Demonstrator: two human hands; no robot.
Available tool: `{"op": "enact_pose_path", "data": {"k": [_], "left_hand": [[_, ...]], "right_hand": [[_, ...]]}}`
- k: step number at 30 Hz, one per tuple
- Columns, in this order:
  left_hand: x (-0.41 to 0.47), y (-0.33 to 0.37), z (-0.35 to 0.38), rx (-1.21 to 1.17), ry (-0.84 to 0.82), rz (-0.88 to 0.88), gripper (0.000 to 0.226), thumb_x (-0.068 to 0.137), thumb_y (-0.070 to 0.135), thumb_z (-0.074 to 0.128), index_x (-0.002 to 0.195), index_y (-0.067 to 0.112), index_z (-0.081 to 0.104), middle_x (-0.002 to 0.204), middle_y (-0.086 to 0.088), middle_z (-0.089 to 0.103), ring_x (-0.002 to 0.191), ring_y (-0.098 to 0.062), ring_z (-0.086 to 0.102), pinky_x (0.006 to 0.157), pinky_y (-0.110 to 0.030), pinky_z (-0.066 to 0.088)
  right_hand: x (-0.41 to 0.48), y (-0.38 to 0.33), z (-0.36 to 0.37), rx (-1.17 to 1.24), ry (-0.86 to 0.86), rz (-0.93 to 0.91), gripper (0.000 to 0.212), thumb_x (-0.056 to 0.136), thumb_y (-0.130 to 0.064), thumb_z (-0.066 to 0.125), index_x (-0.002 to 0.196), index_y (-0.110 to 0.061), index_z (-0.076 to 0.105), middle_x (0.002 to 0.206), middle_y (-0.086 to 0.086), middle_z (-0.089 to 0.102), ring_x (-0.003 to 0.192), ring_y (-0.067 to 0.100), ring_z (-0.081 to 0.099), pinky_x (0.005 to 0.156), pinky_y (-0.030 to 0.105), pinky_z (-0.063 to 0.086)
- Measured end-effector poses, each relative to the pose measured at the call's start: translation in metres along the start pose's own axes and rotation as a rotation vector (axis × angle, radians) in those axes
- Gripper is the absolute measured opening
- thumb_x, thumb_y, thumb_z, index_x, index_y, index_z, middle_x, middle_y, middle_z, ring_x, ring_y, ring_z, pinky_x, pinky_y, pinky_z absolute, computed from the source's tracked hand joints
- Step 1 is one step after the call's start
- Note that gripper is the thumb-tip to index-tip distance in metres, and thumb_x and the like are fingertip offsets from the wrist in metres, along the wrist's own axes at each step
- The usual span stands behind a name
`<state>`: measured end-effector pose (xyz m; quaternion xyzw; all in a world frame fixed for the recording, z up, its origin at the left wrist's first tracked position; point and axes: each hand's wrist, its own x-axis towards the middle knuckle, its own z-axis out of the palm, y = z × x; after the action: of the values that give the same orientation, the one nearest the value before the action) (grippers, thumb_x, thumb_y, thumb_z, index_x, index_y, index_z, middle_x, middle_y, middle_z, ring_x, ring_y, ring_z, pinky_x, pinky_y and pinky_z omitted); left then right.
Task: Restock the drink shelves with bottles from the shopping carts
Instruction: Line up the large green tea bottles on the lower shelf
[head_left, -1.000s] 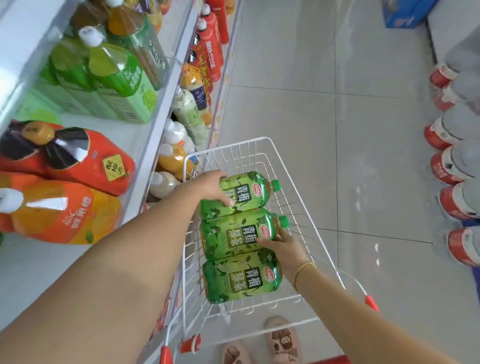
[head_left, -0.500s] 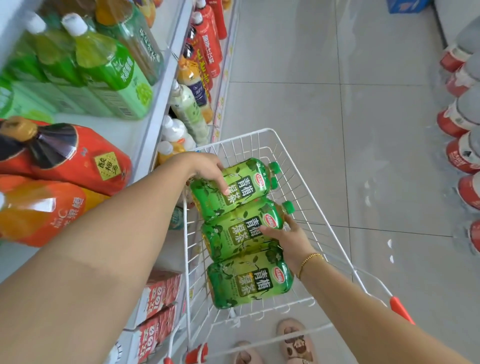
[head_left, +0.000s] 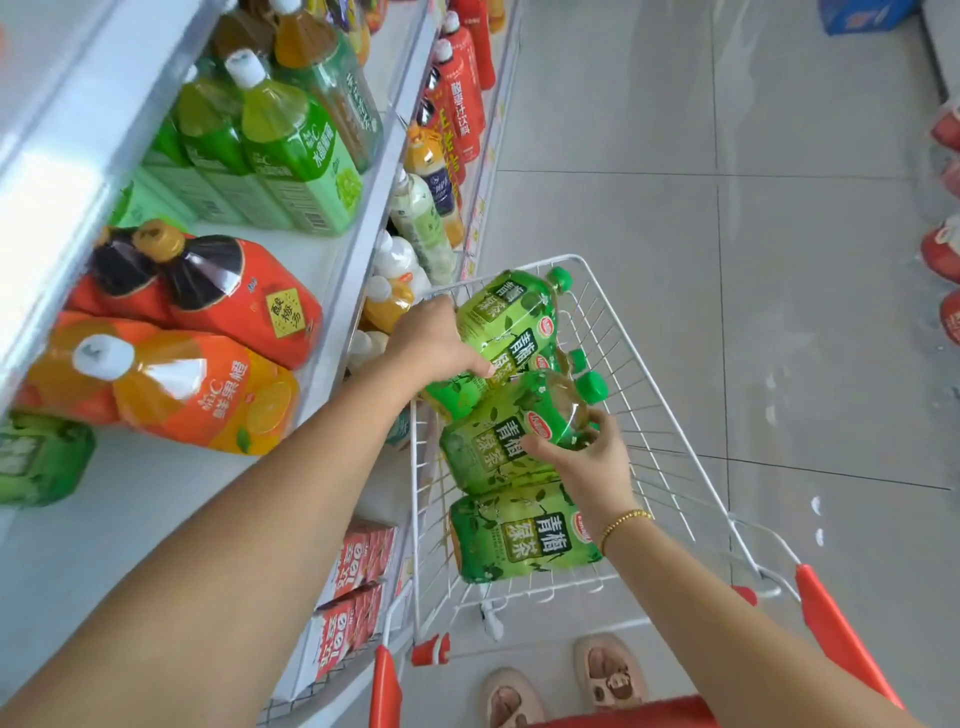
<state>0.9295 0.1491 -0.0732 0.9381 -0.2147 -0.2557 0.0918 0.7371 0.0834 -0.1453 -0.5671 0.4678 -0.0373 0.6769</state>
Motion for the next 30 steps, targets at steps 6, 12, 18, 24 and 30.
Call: {"op": "enact_pose_path", "data": {"k": [6, 12, 18, 24, 30], "left_hand": [[-0.11, -0.024, -0.006, -0.499, 0.405, 0.022, 0.079, 0.052, 0.038, 0.088, 0.119, 0.023, 0.05, 0.115, 0.005, 0.062, 0.101, -0.014, 0.059, 0.085, -0.028, 0.047], [-0.209, -0.051, 0.018, -0.69, 0.774, -0.112, 0.077, 0.05, 0.041, 0.086, 0.115, 0.035, 0.045, 0.112, 0.008, 0.062, 0.1, -0.009, 0.062, 0.083, -0.031, 0.053], [-0.252, -0.1, 0.054, -0.73, 1.053, -0.279, 0.077, 0.046, 0.038, 0.088, 0.111, 0.042, 0.047, 0.109, 0.007, 0.063, 0.097, -0.011, 0.063, 0.084, -0.034, 0.053], [-0.253, -0.155, 0.071, -0.729, 1.241, -0.364, 0.081, 0.049, 0.016, 0.092, 0.113, 0.036, 0.047, 0.11, 0.007, 0.06, 0.1, -0.007, 0.061, 0.088, -0.031, 0.049], [-0.217, -0.205, 0.072, -0.872, 1.387, -0.41, 0.075, 0.056, 0.004, 0.088, 0.117, 0.019, 0.047, 0.11, 0.002, 0.061, 0.099, -0.015, 0.063, 0.088, -0.023, 0.051]], "right_hand": [[-0.026, -0.058, -0.024, -0.28, 0.029, -0.313, 0.077, 0.06, -0.018, 0.087, 0.124, -0.017, 0.045, 0.105, -0.01, 0.054, 0.073, -0.011, 0.05, 0.056, 0.004, 0.042], [-0.056, -0.109, -0.028, -0.344, -0.141, -0.563, 0.076, 0.057, -0.023, 0.087, 0.121, -0.021, 0.047, 0.098, -0.027, 0.051, 0.088, -0.01, 0.053, 0.081, 0.015, 0.048], [-0.075, -0.111, 0.016, -0.207, -0.331, -0.714, 0.073, 0.053, -0.03, 0.088, 0.115, -0.02, 0.051, 0.109, -0.008, 0.062, 0.1, 0.009, 0.062, 0.089, 0.034, 0.053], [-0.082, -0.093, 0.072, -0.094, -0.545, -0.781, 0.067, 0.056, -0.014, 0.088, 0.113, -0.017, 0.052, 0.108, -0.003, 0.063, 0.099, 0.012, 0.063, 0.084, 0.021, 0.051], [-0.081, -0.084, 0.122, -0.114, -0.678, -0.889, 0.068, 0.054, -0.016, 0.089, 0.111, -0.016, 0.052, 0.105, -0.005, 0.063, 0.093, 0.01, 0.062, 0.081, 0.024, 0.051]]}}
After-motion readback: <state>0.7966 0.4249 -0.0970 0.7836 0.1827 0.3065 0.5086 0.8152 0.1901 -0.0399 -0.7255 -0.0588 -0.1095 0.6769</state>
